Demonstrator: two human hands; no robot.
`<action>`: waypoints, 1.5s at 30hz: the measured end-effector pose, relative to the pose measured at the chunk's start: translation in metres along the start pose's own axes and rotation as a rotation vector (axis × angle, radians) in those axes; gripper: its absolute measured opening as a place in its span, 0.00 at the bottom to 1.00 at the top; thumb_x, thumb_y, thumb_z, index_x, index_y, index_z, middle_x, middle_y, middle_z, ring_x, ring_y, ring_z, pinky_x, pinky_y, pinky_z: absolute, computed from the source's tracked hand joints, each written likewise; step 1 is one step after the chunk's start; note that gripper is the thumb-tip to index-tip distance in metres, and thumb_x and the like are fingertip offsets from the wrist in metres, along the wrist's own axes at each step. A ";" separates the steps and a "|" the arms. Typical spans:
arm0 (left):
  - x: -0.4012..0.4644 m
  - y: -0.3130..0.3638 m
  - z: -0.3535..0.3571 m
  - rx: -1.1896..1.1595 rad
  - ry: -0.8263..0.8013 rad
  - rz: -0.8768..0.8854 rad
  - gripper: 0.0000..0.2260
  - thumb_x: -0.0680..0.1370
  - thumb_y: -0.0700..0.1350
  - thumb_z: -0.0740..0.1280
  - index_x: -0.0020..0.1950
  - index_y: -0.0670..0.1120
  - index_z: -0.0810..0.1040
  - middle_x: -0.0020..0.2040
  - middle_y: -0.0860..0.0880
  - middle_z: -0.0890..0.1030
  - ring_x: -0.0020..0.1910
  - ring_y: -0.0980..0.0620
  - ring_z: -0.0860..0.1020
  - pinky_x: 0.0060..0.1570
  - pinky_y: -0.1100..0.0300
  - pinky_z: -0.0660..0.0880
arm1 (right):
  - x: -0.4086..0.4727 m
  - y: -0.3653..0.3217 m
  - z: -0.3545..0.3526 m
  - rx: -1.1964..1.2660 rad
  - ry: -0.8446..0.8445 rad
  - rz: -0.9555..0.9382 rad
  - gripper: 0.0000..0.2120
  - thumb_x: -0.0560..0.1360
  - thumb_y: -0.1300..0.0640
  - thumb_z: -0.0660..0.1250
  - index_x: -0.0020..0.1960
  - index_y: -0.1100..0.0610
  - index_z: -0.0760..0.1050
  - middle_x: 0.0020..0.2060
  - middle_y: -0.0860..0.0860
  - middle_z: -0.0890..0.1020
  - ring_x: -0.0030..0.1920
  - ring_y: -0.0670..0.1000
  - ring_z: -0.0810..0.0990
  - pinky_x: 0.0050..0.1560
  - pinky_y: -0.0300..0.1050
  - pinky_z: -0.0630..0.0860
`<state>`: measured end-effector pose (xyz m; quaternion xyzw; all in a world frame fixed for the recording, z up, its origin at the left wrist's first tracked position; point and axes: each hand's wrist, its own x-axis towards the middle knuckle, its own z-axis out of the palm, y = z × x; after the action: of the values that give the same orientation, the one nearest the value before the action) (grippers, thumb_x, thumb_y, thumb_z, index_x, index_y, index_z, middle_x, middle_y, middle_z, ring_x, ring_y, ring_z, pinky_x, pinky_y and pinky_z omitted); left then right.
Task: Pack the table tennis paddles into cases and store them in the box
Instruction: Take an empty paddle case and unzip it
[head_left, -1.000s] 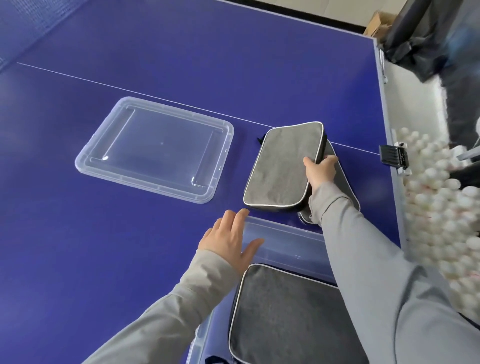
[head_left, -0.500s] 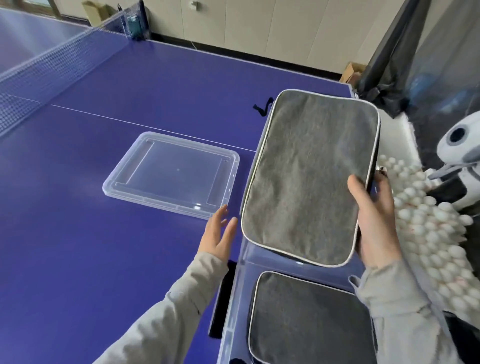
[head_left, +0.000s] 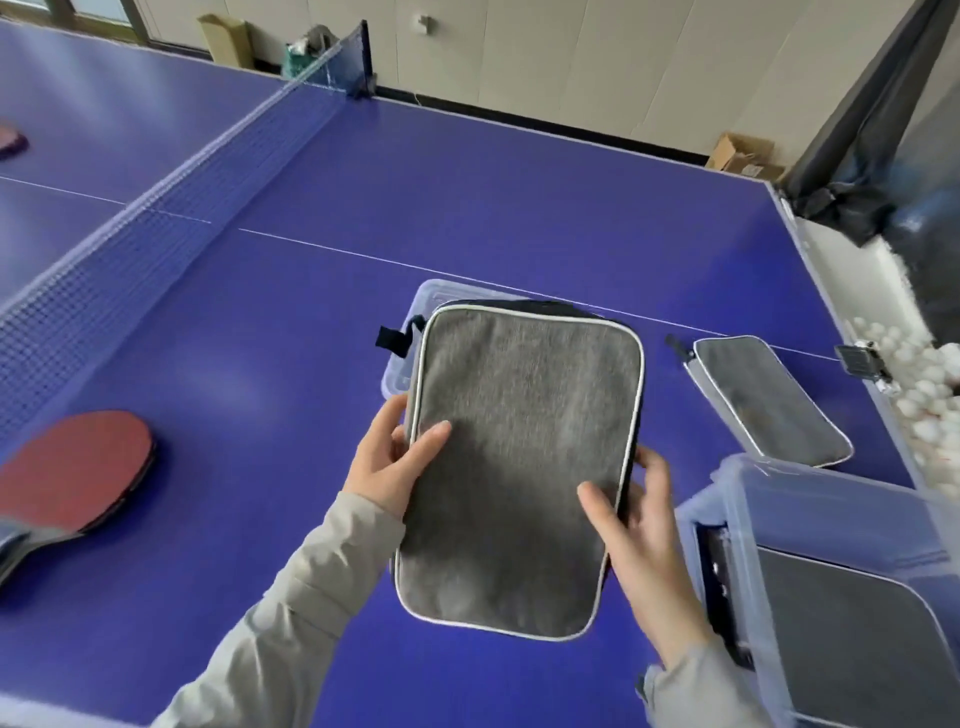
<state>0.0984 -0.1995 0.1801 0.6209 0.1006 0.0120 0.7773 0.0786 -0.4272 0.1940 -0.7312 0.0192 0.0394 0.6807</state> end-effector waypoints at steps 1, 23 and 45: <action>-0.002 0.002 -0.024 0.031 0.017 0.009 0.17 0.64 0.58 0.71 0.51 0.56 0.77 0.38 0.49 0.82 0.38 0.51 0.81 0.41 0.54 0.78 | -0.001 0.000 0.024 -0.053 0.006 -0.004 0.18 0.67 0.44 0.69 0.54 0.35 0.68 0.50 0.48 0.82 0.52 0.51 0.80 0.51 0.36 0.76; -0.045 0.028 -0.181 0.797 0.010 0.203 0.17 0.70 0.56 0.70 0.55 0.65 0.69 0.46 0.61 0.80 0.47 0.54 0.78 0.50 0.58 0.74 | 0.036 -0.095 0.198 -0.593 -0.390 -0.317 0.04 0.71 0.61 0.68 0.40 0.54 0.77 0.30 0.47 0.78 0.30 0.43 0.73 0.35 0.29 0.69; -0.026 0.043 -0.188 -0.044 0.245 -0.289 0.07 0.71 0.44 0.73 0.48 0.51 0.82 0.37 0.47 0.85 0.31 0.50 0.82 0.30 0.58 0.78 | 0.030 -0.024 0.127 -0.751 -0.138 -0.340 0.04 0.70 0.67 0.70 0.40 0.59 0.80 0.32 0.49 0.81 0.33 0.47 0.78 0.39 0.36 0.74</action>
<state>0.0453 -0.0122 0.1858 0.5769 0.2820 -0.0221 0.7663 0.1059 -0.2977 0.2059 -0.9170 -0.1634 -0.0202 0.3632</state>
